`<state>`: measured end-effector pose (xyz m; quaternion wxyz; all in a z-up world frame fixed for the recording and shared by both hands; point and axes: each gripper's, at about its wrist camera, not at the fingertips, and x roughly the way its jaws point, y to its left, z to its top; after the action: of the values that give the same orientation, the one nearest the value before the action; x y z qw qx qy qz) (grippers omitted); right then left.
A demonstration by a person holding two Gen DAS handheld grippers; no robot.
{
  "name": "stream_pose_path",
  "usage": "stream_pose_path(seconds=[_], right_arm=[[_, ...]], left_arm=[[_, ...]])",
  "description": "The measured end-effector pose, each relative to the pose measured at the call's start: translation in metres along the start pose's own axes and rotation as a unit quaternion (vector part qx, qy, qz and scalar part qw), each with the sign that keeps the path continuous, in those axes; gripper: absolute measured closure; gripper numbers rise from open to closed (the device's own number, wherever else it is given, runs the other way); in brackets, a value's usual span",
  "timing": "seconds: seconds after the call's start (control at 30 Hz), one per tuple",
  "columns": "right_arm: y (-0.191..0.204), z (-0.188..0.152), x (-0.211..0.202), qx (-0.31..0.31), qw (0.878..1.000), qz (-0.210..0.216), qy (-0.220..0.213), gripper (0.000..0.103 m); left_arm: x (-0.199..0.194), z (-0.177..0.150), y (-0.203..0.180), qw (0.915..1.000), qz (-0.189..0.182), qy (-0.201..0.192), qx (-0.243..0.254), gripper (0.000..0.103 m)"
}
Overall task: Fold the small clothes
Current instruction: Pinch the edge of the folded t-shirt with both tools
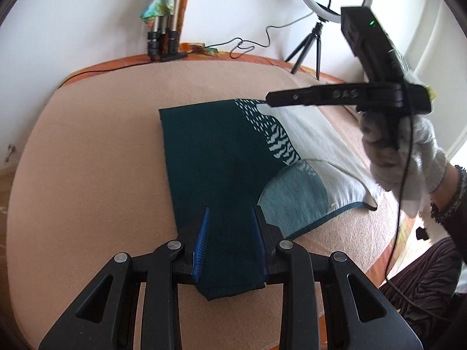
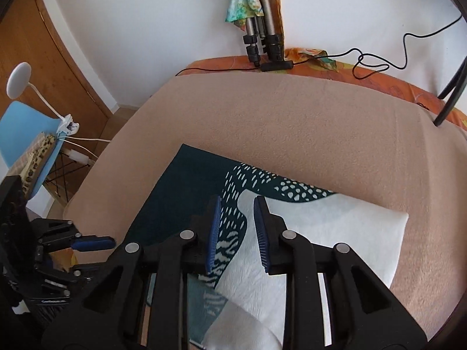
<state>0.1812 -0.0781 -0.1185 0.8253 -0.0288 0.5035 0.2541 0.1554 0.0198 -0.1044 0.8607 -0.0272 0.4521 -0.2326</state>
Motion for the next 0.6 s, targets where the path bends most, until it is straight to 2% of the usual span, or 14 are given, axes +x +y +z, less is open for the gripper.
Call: stream_pose_path(seconds=[0.07,0.23,0.3,0.4,0.57,0.6], right_arm=[[-0.003,0.004,0.019,-0.005,1.0,-0.007,0.014,0.078],[-0.018,0.002,0.047,0.013,0.999,-0.011,0.038,0.08],[-0.022,0.003,0.046,0.026,0.999,0.001,0.035,0.08],[-0.032,0.006,0.028,0.067,0.997,0.031,0.017,0.079],[-0.064,-0.008,-0.028,0.118,0.992,0.034,-0.037,0.077],[-0.074,-0.012,-0.039,0.128,0.99,0.028,-0.046,0.073]], left_arm=[[-0.006,-0.001,0.013,0.9993,-0.015,-0.003,-0.035,0.076],[-0.009,-0.01,0.033,0.9951,-0.025,0.001,-0.096,0.055],[-0.006,-0.013,0.039,0.9923,-0.029,0.009,-0.12,0.054],[-0.005,-0.019,0.048,0.986,-0.047,0.017,-0.159,0.054],[-0.001,-0.026,0.056,0.9766,-0.068,0.023,-0.203,0.05],[0.002,-0.027,0.057,0.9751,-0.072,0.028,-0.208,0.05]])
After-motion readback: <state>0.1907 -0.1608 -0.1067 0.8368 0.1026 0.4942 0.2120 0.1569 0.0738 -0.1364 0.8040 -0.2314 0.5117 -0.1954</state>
